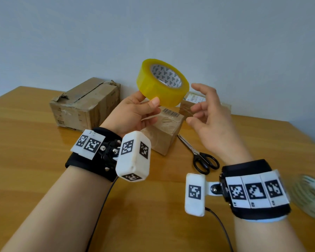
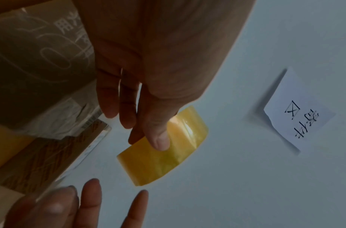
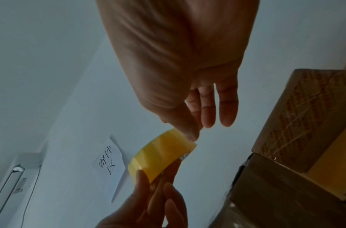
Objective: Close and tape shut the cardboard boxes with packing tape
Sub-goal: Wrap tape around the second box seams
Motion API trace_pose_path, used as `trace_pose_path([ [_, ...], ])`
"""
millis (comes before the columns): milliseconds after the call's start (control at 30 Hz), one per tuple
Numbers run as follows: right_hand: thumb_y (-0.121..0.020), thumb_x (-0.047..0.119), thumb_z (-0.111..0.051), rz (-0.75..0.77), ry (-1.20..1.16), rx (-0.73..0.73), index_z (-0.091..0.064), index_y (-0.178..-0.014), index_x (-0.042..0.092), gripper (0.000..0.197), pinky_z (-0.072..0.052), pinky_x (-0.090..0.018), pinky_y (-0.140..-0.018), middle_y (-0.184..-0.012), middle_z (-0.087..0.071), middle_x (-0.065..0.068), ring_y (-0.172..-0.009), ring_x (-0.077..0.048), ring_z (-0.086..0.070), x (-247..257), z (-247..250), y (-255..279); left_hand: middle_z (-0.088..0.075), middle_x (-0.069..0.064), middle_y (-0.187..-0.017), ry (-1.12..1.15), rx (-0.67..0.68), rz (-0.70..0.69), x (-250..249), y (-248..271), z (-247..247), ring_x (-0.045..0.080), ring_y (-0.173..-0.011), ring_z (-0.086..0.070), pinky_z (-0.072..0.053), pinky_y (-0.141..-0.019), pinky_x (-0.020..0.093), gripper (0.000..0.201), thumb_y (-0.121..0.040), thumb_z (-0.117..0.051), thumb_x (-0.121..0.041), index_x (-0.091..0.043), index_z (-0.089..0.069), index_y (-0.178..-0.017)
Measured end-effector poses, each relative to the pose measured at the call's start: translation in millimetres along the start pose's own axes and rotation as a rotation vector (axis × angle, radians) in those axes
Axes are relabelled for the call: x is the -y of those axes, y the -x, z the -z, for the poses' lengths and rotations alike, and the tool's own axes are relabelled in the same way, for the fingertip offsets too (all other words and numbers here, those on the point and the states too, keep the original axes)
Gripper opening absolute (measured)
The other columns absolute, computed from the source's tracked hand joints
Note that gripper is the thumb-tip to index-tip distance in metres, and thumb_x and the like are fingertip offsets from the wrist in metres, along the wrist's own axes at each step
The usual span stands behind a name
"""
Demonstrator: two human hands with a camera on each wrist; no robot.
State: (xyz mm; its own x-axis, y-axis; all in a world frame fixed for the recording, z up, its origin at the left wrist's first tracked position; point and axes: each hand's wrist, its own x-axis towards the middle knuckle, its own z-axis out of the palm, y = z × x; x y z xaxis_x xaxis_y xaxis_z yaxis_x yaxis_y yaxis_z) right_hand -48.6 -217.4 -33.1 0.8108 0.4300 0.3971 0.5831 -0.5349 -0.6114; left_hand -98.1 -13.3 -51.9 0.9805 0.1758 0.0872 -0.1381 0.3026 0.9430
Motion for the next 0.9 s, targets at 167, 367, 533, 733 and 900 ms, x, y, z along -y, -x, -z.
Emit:
trace_pose_path([
  [167, -0.090, 0.013, -0.075, 0.044, 0.062, -0.013, -0.026, -0.147, 0.058, 0.088, -0.049, -0.043, -0.104, -0.119, -0.044, 0.008, -0.107, -0.005, -0.048, 2.4, -3.6, 1.3, -0.066, 0.007, -0.110, 0.102, 0.010, 0.085, 0.1, -0.9, -3.5, 0.009, -0.074, -0.061, -0.052, -0.068, 0.022, 0.051, -0.082, -0.066, -0.027, -0.005, -0.059, -0.127],
  [367, -0.086, 0.019, -0.080, 0.051, 0.122, -0.116, -0.035, -0.148, 0.050, 0.083, -0.040, -0.040, -0.111, -0.129, -0.033, 0.004, -0.121, -0.010, -0.031, -0.8, -4.2, 0.3, -0.073, 0.011, -0.111, 0.170, 0.083, 0.215, -0.7, 3.1, -13.0, 0.007, -0.068, -0.055, -0.047, -0.069, 0.020, 0.032, -0.089, -0.059, -0.031, -0.004, -0.063, -0.106],
  [533, -0.088, 0.023, -0.079, 0.127, 0.079, -0.179, -0.054, -0.133, 0.032, 0.052, -0.042, -0.030, -0.096, -0.124, -0.049, 0.006, -0.117, -0.010, -0.047, 1.7, 0.4, 0.2, -0.074, 0.010, -0.107, 0.258, 0.182, 0.292, 1.9, 4.4, -23.7, 0.008, -0.068, -0.055, -0.050, -0.064, 0.019, 0.043, -0.085, -0.058, -0.037, -0.005, -0.064, -0.114],
  [733, -0.089, 0.027, -0.078, 0.080, 0.046, -0.178, -0.044, -0.131, 0.034, 0.054, -0.042, -0.035, -0.090, -0.120, -0.049, 0.015, -0.112, -0.011, -0.049, 12.2, 15.2, 4.3, -0.055, -0.002, -0.057, -0.144, 0.022, 0.190, -7.2, 4.9, -18.0, 0.012, -0.054, -0.044, -0.038, -0.059, 0.026, 0.039, -0.085, -0.060, -0.055, -0.017, -0.059, -0.078],
  [900, -0.092, 0.028, -0.073, 0.080, 0.049, -0.162, -0.050, -0.137, 0.038, 0.051, -0.034, -0.006, -0.087, -0.127, -0.040, 0.012, -0.102, 0.010, -0.038, 8.9, 28.3, 5.7, -0.060, -0.004, -0.078, -0.275, -0.100, -0.091, -7.9, 3.8, -16.9, 0.011, -0.070, -0.048, -0.038, -0.069, 0.029, 0.023, -0.088, -0.069, -0.040, -0.022, -0.057, -0.081],
])
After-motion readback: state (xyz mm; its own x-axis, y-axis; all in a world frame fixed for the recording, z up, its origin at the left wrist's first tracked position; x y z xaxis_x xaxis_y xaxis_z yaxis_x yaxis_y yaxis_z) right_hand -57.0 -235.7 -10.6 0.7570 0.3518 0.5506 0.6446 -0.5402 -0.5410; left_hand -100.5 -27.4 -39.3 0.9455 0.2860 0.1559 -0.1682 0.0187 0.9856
